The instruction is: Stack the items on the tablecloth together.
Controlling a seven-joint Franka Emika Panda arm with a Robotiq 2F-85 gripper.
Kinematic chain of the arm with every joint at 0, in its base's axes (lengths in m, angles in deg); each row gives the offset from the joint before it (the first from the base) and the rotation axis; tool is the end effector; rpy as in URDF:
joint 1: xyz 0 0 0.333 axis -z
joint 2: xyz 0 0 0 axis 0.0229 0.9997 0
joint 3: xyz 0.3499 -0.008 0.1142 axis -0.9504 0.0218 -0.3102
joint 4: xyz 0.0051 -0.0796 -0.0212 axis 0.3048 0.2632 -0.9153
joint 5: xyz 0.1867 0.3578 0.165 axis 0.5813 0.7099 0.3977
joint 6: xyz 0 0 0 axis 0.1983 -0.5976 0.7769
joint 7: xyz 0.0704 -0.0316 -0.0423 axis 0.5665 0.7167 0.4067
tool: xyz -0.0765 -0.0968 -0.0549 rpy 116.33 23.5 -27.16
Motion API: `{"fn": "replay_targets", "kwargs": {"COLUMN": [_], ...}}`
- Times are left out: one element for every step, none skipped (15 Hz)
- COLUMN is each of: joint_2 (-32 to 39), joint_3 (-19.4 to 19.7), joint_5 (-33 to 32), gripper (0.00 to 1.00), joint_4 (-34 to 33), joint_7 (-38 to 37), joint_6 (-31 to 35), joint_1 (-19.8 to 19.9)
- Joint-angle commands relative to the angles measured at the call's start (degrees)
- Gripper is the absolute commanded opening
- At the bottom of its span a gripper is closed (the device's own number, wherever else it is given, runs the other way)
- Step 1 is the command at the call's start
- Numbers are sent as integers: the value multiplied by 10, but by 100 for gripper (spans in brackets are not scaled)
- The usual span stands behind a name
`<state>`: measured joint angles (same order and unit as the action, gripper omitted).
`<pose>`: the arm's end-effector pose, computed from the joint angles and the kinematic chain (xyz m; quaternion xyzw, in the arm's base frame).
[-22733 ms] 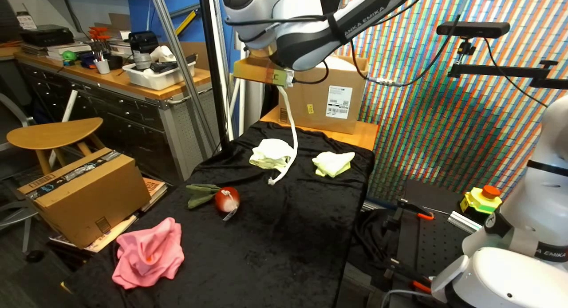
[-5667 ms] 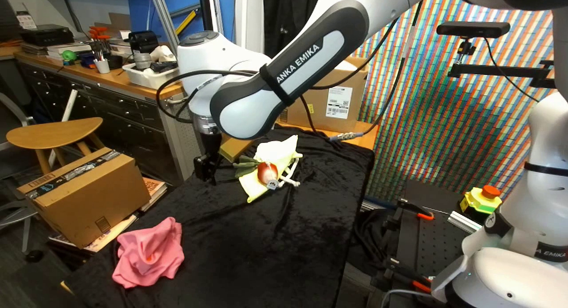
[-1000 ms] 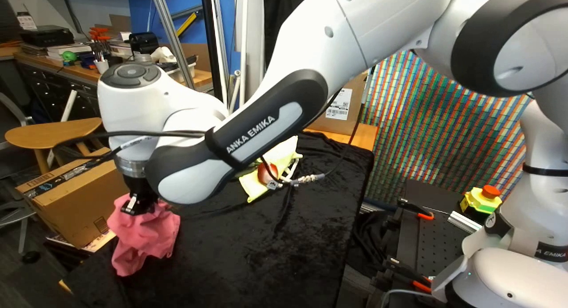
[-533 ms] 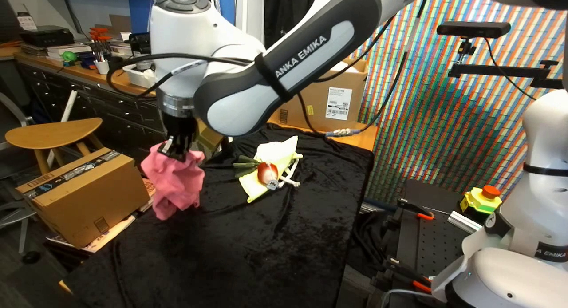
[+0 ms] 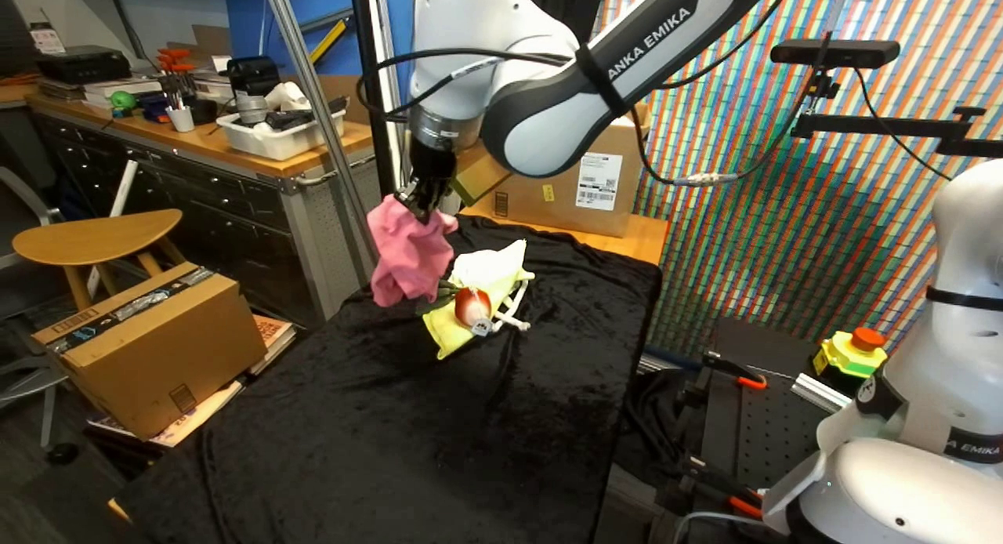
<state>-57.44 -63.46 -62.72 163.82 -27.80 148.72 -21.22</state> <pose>0.6728 0.1164 0.3648 0.9703 -0.0254 0.2194 0.0981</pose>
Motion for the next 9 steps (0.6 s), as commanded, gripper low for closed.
{"fn": "replay_targets", "kwargs": {"joint_2": [-35, -34, -31, -27, -20, -12, -9, -6, 2], "joint_3": [-2, -4, -7, -5, -5, -6, -9, -10, -10], "joint_5": [-35, -35, -31, -33, -31, -28, -20, -16, -17], "gripper": [9, 9, 9, 9, 9, 9, 9, 9, 9], "joint_4": [63, 70, 74, 75, 76, 76, 77, 77, 74], "joint_7": [-61, -68, -71, -83, -91, -93, -90, -89, -91], "joint_6": [18, 14, 13, 4, 3, 1, -4, -10, -14], "joint_1": [44, 58, 69, 74, 81, 87, 93, 97, 98]}}
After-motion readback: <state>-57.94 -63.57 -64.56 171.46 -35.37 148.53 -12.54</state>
